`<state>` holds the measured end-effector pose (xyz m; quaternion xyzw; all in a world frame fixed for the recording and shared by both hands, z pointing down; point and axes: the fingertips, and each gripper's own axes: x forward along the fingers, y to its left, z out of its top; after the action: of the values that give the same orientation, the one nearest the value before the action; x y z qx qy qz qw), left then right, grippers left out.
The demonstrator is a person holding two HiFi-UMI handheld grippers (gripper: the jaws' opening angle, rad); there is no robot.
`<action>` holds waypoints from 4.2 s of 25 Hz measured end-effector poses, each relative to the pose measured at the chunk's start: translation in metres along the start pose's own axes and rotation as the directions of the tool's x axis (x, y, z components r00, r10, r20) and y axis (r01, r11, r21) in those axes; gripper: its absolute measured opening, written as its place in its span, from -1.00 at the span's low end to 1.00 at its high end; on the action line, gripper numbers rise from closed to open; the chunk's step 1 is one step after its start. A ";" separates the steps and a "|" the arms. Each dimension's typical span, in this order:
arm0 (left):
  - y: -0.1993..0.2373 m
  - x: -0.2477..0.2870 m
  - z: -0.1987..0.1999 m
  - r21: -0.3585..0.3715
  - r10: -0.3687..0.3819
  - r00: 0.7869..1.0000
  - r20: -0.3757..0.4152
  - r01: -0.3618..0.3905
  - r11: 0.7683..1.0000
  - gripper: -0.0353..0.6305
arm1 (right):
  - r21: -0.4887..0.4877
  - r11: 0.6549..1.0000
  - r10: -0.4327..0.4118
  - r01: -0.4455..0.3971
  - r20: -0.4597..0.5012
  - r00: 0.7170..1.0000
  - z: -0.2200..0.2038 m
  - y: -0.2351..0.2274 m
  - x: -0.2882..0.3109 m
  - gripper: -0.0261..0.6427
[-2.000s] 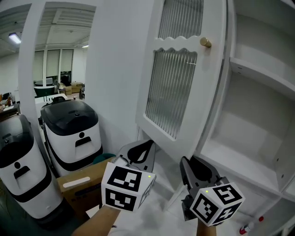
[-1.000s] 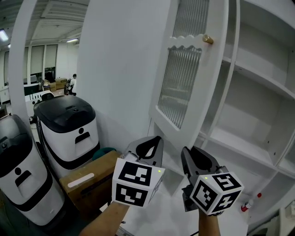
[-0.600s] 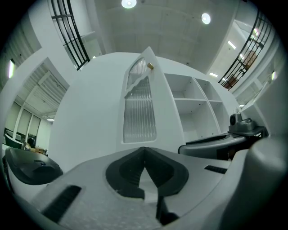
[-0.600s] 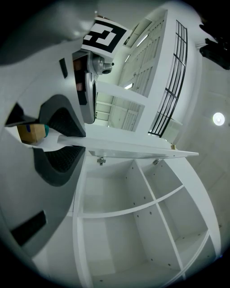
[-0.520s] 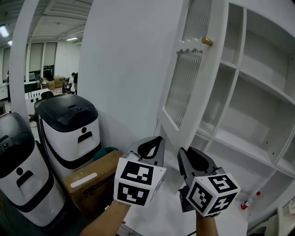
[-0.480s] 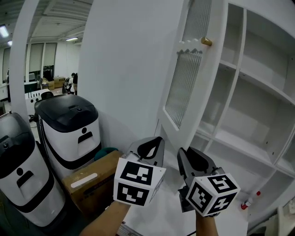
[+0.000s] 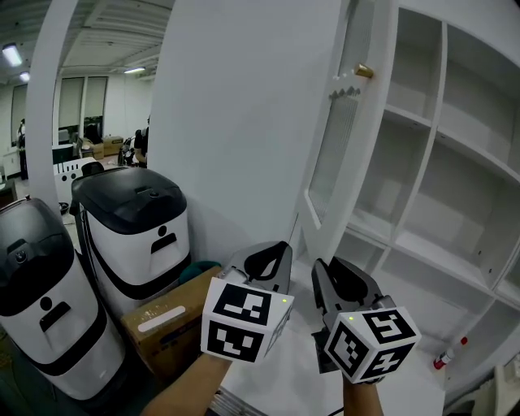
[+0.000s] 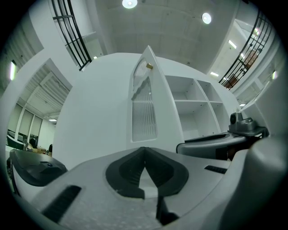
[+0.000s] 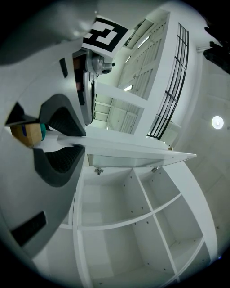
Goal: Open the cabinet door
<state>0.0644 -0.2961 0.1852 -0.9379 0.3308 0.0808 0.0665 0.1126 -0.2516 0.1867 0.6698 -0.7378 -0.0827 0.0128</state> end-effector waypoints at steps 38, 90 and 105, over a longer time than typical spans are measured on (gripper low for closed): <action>0.094 -0.060 -0.005 0.056 0.166 0.986 -0.025 -0.164 0.985 -0.86 | -0.092 0.993 0.079 -0.071 0.094 0.992 0.009 0.103 0.084 -0.59; -0.035 -0.007 -0.052 -0.027 -0.103 0.988 -0.114 0.100 0.995 -0.86 | -0.010 0.987 -0.161 0.161 -0.068 0.985 -0.042 -0.012 -0.014 -0.85; -0.052 -0.007 -0.045 -0.010 -0.117 0.988 -0.106 0.116 0.993 -0.86 | -0.033 0.985 -0.172 0.170 -0.063 0.983 -0.038 -0.019 -0.031 -0.85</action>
<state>0.0970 -0.2598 0.2338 -0.9587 0.2785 0.0272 0.0517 0.1395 -0.2268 0.2242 0.7328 -0.6755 -0.0715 0.0391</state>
